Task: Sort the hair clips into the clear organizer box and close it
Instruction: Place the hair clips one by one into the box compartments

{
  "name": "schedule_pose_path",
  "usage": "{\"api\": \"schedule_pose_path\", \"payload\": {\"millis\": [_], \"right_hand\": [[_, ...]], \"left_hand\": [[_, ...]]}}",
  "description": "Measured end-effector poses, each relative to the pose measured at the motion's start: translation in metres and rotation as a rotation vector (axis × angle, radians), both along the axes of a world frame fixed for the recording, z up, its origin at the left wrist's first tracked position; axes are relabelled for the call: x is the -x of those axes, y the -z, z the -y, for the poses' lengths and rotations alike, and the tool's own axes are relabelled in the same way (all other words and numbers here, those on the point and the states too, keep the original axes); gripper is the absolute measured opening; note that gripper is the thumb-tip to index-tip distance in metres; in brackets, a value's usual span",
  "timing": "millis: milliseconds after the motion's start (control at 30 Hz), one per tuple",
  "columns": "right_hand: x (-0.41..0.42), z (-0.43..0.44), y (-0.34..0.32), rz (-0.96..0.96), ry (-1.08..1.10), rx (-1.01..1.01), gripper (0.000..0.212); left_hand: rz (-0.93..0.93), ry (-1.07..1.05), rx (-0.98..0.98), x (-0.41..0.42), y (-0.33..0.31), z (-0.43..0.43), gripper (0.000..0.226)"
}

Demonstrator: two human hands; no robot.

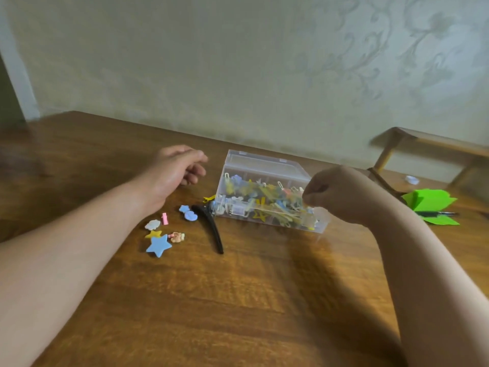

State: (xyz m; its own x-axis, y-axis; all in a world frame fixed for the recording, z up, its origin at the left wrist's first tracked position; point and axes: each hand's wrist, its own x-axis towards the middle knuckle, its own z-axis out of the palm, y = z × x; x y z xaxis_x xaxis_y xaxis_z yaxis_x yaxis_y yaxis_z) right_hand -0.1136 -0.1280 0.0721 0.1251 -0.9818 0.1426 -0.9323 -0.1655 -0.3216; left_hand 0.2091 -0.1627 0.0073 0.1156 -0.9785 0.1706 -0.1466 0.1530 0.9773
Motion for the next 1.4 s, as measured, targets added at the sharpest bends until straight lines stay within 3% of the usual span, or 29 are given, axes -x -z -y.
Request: {"api": "schedule_pose_path", "payload": {"millis": [733,900,1100,1300,1400], "right_hand": [[-0.025,-0.003,0.009,-0.045,0.026,0.194,0.011],[-0.066,-0.019,0.011,0.077,-0.156,0.264,0.008],[-0.134,-0.063,0.019,0.097,-0.53,0.262,0.007],[-0.164,-0.075,0.038,-0.095,-0.697,0.299,0.019],[-0.164,-0.076,0.042,-0.075,-0.719,0.288,0.017]], "left_hand": [[-0.016,-0.018,-0.011,-0.002,-0.003,-0.003,0.027],[-0.048,-0.037,-0.028,0.0,-0.005,-0.002,0.028],[-0.104,-0.043,-0.057,-0.001,-0.008,-0.002,0.028],[-0.113,-0.05,-0.026,0.003,-0.005,0.003,0.028],[-0.108,-0.042,-0.009,0.002,-0.002,0.008,0.022]]}}
